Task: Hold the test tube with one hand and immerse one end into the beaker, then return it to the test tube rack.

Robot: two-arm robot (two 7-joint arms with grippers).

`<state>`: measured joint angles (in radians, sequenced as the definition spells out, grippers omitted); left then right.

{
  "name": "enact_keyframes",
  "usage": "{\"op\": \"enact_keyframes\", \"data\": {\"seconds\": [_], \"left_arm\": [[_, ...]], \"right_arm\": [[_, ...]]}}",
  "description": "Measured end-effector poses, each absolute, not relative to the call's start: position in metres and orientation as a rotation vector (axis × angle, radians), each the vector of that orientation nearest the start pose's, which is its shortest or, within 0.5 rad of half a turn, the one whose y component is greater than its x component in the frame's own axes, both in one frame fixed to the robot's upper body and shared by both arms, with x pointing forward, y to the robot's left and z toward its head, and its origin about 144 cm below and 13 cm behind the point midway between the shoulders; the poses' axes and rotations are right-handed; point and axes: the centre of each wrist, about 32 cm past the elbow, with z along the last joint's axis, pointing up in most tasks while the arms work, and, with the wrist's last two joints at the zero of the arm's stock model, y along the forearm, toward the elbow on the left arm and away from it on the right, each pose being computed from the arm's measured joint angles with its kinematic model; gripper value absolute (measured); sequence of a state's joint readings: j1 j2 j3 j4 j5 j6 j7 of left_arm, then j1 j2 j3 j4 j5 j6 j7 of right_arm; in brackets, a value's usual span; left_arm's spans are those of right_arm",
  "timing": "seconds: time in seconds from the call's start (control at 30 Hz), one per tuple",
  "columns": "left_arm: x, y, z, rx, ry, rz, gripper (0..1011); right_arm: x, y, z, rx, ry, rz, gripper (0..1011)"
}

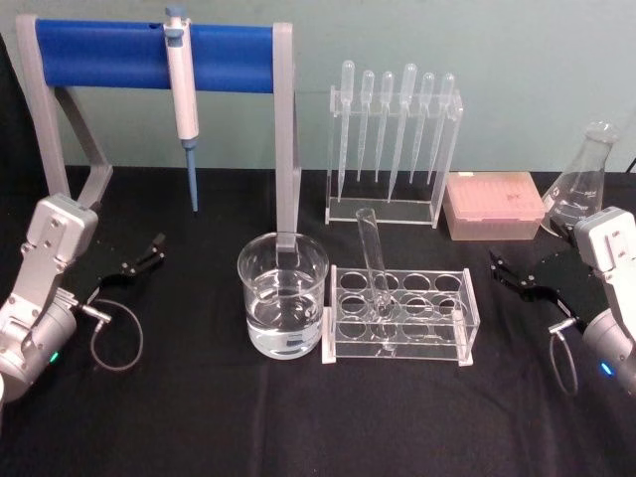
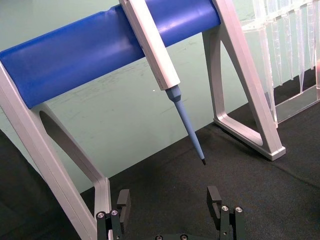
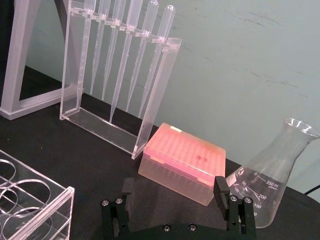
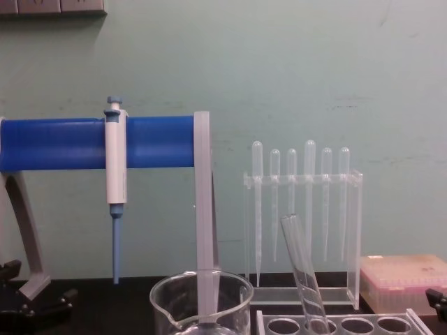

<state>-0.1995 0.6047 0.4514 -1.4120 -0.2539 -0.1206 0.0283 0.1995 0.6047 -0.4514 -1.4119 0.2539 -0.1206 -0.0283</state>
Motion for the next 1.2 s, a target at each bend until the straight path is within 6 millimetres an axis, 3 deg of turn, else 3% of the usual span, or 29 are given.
{"op": "enact_keyframes", "data": {"seconds": [1.2], "left_arm": [[0.4886,0.3097,1.1398,0.304,-0.285,1.248,1000]], "right_arm": [[0.4886,-0.3097,1.1398,-0.304,-0.285,-1.248,1000]]}}
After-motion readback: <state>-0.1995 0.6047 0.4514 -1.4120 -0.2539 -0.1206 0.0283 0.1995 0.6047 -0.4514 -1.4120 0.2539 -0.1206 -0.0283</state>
